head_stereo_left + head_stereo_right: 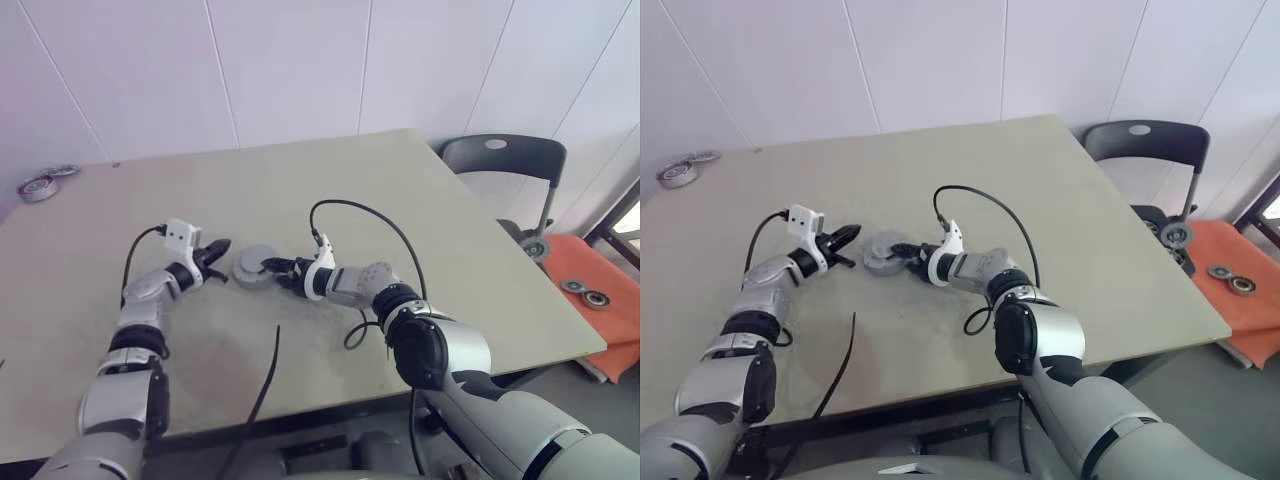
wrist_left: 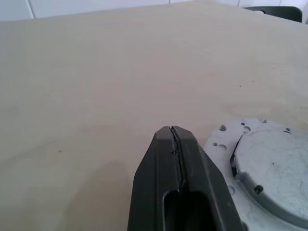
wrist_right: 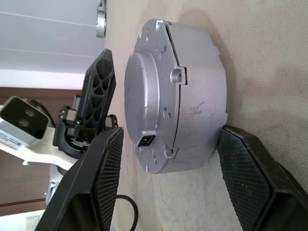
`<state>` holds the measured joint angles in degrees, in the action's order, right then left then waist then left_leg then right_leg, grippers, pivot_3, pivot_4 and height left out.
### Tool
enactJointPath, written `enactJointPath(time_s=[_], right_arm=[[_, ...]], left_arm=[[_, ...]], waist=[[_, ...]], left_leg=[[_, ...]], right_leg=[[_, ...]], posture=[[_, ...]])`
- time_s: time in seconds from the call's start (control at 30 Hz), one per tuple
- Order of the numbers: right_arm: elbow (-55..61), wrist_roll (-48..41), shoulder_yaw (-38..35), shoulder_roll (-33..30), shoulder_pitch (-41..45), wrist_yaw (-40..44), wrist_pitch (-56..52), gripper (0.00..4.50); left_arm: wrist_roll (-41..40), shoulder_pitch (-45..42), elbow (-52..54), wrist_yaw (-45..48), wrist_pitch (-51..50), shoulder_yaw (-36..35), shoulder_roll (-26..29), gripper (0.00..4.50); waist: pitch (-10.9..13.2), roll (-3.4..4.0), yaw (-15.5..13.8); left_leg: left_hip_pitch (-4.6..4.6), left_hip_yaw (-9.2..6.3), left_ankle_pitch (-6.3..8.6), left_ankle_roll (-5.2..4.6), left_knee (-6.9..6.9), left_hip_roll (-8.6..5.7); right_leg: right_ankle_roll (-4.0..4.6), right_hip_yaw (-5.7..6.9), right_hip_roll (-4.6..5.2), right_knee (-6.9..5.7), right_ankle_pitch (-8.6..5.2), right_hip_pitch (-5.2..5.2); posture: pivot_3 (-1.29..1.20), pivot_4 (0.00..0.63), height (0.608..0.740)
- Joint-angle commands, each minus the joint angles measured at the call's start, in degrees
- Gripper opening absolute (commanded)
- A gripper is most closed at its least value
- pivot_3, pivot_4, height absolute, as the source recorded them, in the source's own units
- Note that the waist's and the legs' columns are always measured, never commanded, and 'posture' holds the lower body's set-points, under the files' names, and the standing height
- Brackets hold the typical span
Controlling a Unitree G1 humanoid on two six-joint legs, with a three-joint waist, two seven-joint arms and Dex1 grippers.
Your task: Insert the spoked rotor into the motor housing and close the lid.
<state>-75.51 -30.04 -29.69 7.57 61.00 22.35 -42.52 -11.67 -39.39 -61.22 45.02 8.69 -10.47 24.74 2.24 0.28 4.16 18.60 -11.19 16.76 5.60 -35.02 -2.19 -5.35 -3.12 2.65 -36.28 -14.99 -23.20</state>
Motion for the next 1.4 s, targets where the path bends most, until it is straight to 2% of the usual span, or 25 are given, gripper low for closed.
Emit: enactJointPath(time_s=[0.03, 0.43, 0.73, 1.3, 1.4], right_arm=[[1.5, -0.5, -0.4, 1.1, 0.2, 0.1, 0.9, 3.14], [1.9, -0.4, -0.3, -0.2, -0.6, 0.1, 0.6, 3.14], [2.4, -0.2, -0.1, -1.0, -1.7, -0.3, 0.3, 3.14], [2.6, -0.3, 0.0, -0.6, -1.3, 0.3, 1.6, 3.14], [3.0, 0.3, 1.0, -0.4, -1.2, 2.2, 1.5, 2.57]], left_arm=[[2.0, -3.2, -3.1, -0.7, 2.7, 0.6, 0.6, 0.0], [4.8, -5.4, -7.2, -3.3, 5.6, 1.1, -2.7, 0.0], [4.0, -4.2, -6.6, 0.5, 8.6, 0.6, -6.0, 0.0], [5.4, -5.3, -7.1, 0.6, 6.5, 1.2, -3.8, 0.0], [5.3, -5.2, -7.0, 0.5, 6.4, 1.1, -3.7, 0.0]], waist=[[0.0, 0.0, 0.0], [0.0, -0.04, 0.0], [-0.1, -0.13, -0.2], [-0.1, -0.2, -0.2], [-0.1, -0.2, -0.1]], left_leg=[[0.0, 0.0, 0.0, 0.0, -0.01, 0.0], [-0.02, -0.01, 0.0, 0.0, -0.03, 0.0], [-0.03, -0.03, 0.0, 0.0, -0.11, -0.05], [-0.12, -0.04, 0.0, 0.0, -0.15, -0.07], [-0.12, -0.04, 0.0, 0.0, -0.14, -0.07]], right_leg=[[-0.01, 0.0, 0.0, -0.01, 0.01, 0.0], [-0.05, -0.01, 0.01, -0.06, 0.03, 0.0], [-0.07, 0.0, 0.05, -0.06, 0.04, 0.08], [-0.08, 0.0, 0.05, -0.08, 0.05, 0.17], [-0.09, 0.0, 0.05, -0.08, 0.05, 0.17]], posture=[[0.0, 0.0, 0.74], [0.0, 0.0, 0.74], [0.0, 0.0, 0.74], [0.0, 0.0, 0.74], [0.0, 0.0, 0.74]])
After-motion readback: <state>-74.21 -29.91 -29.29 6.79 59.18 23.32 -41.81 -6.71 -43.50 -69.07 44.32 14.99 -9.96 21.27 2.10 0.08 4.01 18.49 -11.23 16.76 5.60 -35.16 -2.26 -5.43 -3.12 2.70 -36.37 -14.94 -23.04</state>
